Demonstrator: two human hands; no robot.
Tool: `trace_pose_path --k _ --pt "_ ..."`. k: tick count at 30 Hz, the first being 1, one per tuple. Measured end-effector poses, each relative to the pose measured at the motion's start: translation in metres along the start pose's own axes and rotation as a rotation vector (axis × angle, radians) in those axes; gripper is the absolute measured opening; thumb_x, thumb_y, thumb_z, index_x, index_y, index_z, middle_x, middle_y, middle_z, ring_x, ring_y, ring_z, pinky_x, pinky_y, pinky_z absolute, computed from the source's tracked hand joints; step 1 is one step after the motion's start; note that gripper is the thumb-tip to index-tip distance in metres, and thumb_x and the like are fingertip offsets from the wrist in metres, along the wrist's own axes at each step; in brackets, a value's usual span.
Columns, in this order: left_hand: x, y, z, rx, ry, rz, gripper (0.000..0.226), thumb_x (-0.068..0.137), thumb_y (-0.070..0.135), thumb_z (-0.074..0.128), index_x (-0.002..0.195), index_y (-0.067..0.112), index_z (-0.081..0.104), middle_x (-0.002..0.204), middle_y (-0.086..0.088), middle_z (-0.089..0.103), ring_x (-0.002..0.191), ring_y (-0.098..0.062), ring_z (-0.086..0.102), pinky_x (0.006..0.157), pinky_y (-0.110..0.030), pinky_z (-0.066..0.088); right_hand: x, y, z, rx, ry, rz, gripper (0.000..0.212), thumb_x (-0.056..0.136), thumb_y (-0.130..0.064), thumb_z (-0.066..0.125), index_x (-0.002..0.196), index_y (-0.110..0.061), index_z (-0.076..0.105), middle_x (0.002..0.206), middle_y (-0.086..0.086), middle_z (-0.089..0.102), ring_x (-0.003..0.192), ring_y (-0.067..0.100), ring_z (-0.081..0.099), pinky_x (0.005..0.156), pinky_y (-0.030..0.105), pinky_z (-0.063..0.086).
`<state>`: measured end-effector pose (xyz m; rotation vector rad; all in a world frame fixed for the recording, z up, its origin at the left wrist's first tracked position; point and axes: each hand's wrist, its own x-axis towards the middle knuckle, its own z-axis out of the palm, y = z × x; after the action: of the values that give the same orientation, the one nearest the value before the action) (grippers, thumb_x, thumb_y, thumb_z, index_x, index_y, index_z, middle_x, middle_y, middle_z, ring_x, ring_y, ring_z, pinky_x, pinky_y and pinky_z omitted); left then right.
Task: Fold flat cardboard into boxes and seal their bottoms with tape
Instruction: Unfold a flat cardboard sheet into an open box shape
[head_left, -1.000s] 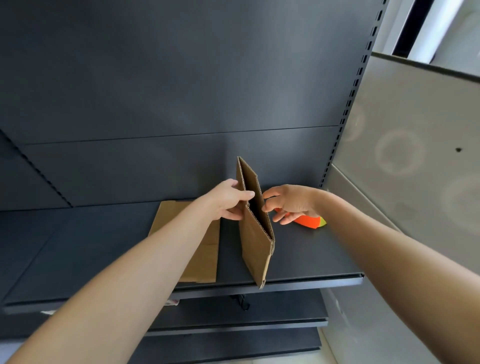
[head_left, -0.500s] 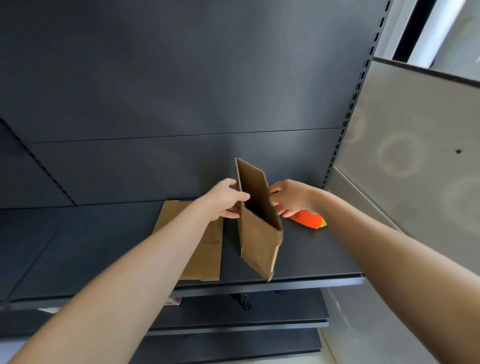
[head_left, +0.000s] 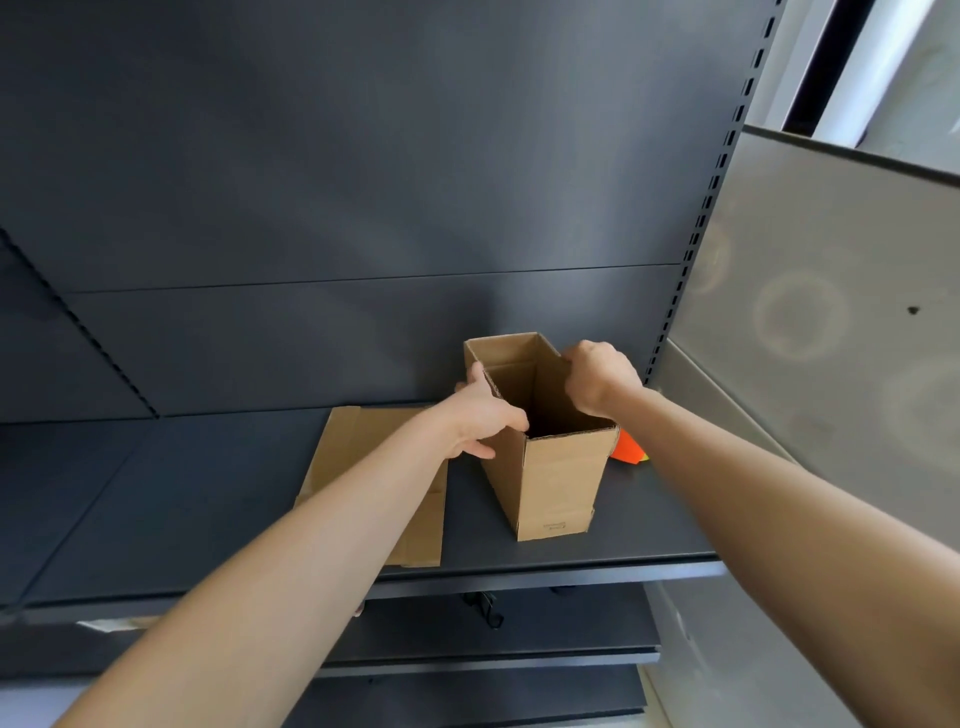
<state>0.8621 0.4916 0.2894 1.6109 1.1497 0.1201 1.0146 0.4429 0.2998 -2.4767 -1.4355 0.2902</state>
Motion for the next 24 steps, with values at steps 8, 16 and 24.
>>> trace_pose_path --k 8,16,24 --pt "0.018 0.001 -0.007 0.330 0.168 0.061 0.096 0.079 0.027 0.069 0.152 0.014 0.008 0.157 0.002 -0.021 0.147 -0.026 -0.002 0.117 -0.048 0.021 -0.003 0.006 0.001 0.077 -0.065 0.010 0.036 0.099 -0.018 0.039 0.132 -0.017 0.054 0.124 0.012 0.060 0.106 0.033 0.058 0.081 0.034 0.049" --pt "0.033 0.001 -0.013 0.428 0.385 0.119 0.044 0.089 0.031 0.059 0.124 0.005 0.056 0.158 -0.004 0.007 0.145 -0.027 0.013 0.110 -0.043 0.030 -0.013 0.019 -0.014 0.029 -0.187 0.397 0.065 0.090 -0.069 0.035 0.073 -0.008 0.051 0.069 0.010 0.064 0.049 0.023 0.065 0.046 0.025 0.046" --pt "0.030 0.007 -0.026 0.366 0.405 0.110 0.021 0.087 0.013 0.058 0.108 0.017 0.059 0.132 -0.007 0.031 0.120 -0.028 0.034 0.085 -0.034 0.046 -0.013 0.019 -0.014 0.190 -0.199 0.385 0.051 0.090 -0.056 0.054 0.085 -0.006 0.052 0.075 0.009 0.056 0.057 0.027 0.064 0.062 0.033 0.058"
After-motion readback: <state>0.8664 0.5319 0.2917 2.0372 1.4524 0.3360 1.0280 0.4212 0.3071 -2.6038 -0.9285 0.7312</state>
